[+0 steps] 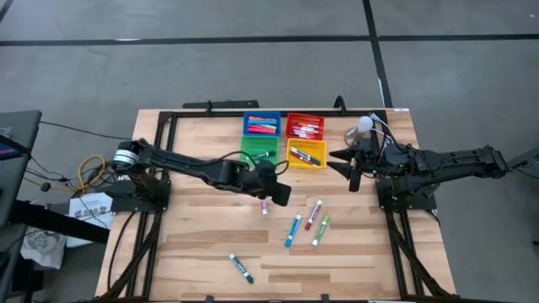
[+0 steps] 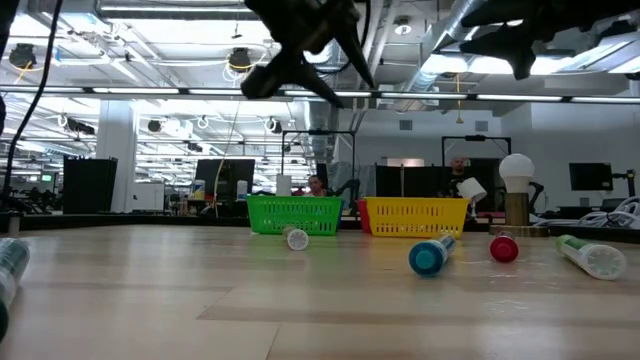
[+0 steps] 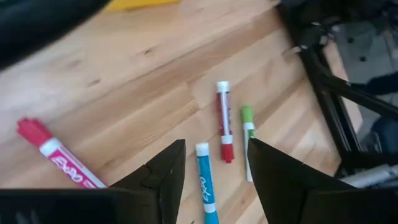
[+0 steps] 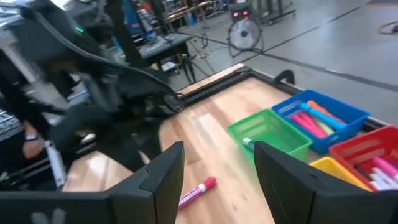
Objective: Pick & Place Markers
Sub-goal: Put the large pink marker into the green basket
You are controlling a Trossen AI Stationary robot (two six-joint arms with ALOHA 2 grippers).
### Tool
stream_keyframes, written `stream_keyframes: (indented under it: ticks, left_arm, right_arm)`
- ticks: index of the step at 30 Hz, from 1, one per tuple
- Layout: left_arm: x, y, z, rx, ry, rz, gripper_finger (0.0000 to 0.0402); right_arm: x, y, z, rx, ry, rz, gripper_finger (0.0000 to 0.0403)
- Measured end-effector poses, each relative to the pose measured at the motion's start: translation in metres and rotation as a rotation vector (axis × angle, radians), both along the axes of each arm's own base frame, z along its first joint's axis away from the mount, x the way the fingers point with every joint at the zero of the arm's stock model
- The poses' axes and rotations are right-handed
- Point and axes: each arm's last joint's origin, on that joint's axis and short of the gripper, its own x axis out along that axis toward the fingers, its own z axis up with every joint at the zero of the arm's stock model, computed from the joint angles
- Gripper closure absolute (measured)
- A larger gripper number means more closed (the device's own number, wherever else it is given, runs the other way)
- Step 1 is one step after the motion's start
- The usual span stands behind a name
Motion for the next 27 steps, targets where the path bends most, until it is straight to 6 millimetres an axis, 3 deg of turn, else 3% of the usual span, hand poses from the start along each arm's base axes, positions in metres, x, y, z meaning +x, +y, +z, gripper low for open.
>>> stream_keyframes:
  ticks: [8,19,22,27]
  left_arm:
    - [0.01,0.003,-0.024,-0.079,0.046,0.103,0.0229]
    - [0.013,0.015,-0.027,-0.125,0.028,0.228,0.0229]
    - [0.014,0.015,-0.026,-0.136,0.01,0.262,0.0229]
    - [0.016,0.015,-0.029,-0.161,0.003,0.3,0.0229]
  right_arm:
    - [-0.002,0.006,0.001,-0.023,-0.004,0.05,0.0222]
    - [-0.033,0.007,0.019,-0.021,-0.163,0.204,0.0219]
    - [-0.037,0.007,0.012,-0.021,-0.21,0.225,0.0221]
    - [-0.039,0.008,-0.018,0.009,-0.309,0.256,0.0222]
